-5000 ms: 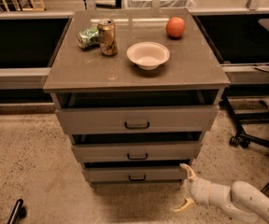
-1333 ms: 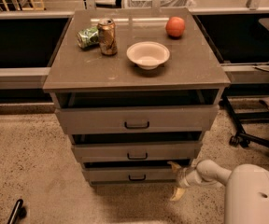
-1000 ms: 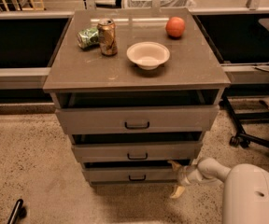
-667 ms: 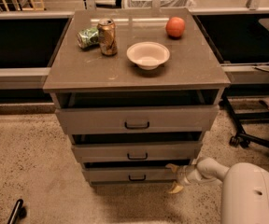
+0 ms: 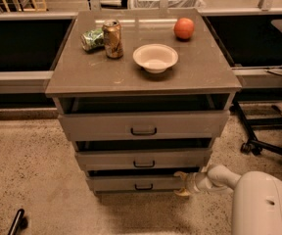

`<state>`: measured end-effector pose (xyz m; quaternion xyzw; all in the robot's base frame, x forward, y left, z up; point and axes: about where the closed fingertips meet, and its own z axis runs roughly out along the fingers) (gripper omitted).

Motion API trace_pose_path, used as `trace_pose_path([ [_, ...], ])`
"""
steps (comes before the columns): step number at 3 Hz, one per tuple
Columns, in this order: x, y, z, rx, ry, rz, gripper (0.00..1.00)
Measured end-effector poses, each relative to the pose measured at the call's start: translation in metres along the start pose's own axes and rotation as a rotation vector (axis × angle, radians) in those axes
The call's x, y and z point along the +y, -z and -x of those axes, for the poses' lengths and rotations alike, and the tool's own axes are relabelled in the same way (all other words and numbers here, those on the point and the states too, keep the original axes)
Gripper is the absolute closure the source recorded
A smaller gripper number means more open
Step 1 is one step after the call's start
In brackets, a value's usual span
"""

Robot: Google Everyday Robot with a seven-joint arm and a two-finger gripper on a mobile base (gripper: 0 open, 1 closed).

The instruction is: Open bottom drawer

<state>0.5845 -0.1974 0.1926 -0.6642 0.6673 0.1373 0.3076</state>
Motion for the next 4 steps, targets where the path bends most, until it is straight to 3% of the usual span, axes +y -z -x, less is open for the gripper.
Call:
trace_pose_path([
  [1, -0.0025, 0.0052, 0.0042, 0.000, 0.000, 0.000, 0.35],
  [2, -0.0040, 0.0099, 0.0078, 0.000, 0.000, 0.000, 0.12],
  [3, -0.0040, 0.0099, 0.0079, 0.000, 0.000, 0.000, 0.00],
  [4, -0.0040, 0.0099, 0.0079, 0.000, 0.000, 0.000, 0.00],
])
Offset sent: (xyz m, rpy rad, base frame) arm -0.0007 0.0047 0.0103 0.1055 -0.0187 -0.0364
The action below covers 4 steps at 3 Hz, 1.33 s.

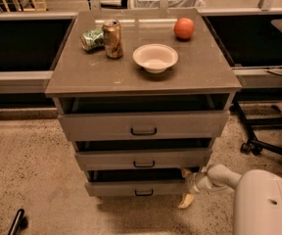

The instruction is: Open bottom drawer

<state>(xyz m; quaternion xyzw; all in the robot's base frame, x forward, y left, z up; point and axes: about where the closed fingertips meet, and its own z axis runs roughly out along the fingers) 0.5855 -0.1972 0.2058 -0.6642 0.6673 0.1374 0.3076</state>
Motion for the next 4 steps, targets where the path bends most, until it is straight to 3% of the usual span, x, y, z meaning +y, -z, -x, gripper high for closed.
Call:
trace_pose_path([
  [1, 0.001, -0.004, -0.002, -0.005, -0.013, 0.010, 0.00],
  [2, 0.005, -0.010, -0.011, 0.000, -0.035, 0.025, 0.19],
  [3, 0.009, -0.004, -0.009, 0.000, -0.020, 0.038, 0.42],
  [4, 0.018, 0.006, -0.005, 0.026, 0.021, 0.067, 0.44],
])
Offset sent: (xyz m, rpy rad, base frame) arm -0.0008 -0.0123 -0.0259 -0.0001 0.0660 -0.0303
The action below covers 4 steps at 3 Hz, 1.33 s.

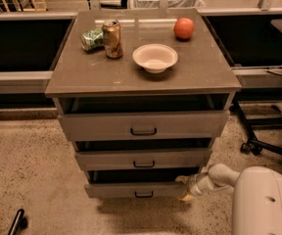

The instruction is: Open bottom drawer

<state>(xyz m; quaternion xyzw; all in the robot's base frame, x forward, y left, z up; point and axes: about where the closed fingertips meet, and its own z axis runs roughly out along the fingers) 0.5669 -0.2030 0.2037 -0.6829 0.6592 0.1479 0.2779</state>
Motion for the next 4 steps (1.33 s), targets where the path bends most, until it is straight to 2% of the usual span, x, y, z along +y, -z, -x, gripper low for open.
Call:
trace_pose_path([
  [1, 0.020, -0.001, -0.001, 0.024, 0.021, 0.068, 0.39],
  [2, 0.020, 0.002, 0.001, 0.025, 0.021, 0.070, 0.39],
  [3, 0.031, 0.006, 0.002, -0.020, 0.019, 0.098, 0.30],
  [4, 0.042, 0.007, 0.010, -0.053, 0.021, 0.145, 0.11],
])
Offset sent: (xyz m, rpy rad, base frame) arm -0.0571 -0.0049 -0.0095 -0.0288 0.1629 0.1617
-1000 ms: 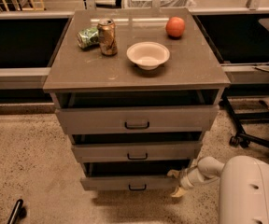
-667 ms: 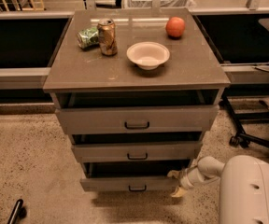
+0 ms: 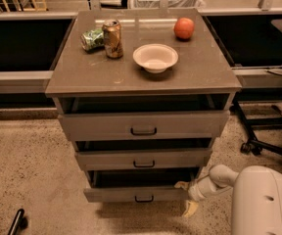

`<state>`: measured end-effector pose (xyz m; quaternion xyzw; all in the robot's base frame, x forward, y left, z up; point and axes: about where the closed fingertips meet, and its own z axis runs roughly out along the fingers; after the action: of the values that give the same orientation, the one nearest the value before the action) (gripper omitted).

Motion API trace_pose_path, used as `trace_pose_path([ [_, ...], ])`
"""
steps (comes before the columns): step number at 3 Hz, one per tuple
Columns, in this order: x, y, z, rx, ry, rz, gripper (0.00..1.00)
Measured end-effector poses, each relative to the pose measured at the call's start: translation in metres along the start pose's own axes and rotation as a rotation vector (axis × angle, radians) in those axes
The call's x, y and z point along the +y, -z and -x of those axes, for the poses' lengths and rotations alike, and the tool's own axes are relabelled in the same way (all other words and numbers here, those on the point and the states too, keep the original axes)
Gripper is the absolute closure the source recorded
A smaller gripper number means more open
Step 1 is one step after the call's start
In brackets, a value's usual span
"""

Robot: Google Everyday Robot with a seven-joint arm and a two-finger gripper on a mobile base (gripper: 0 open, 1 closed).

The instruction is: Open bottom drawer

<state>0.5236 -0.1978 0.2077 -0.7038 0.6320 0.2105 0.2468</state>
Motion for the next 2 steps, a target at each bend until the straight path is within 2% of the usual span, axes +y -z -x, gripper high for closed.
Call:
trace_pose_path([
  [1, 0.0000, -0.0001, 0.0000, 0.000, 0.000, 0.000, 0.00],
  [2, 0.0000, -0.0001, 0.0000, 0.000, 0.000, 0.000, 0.00],
])
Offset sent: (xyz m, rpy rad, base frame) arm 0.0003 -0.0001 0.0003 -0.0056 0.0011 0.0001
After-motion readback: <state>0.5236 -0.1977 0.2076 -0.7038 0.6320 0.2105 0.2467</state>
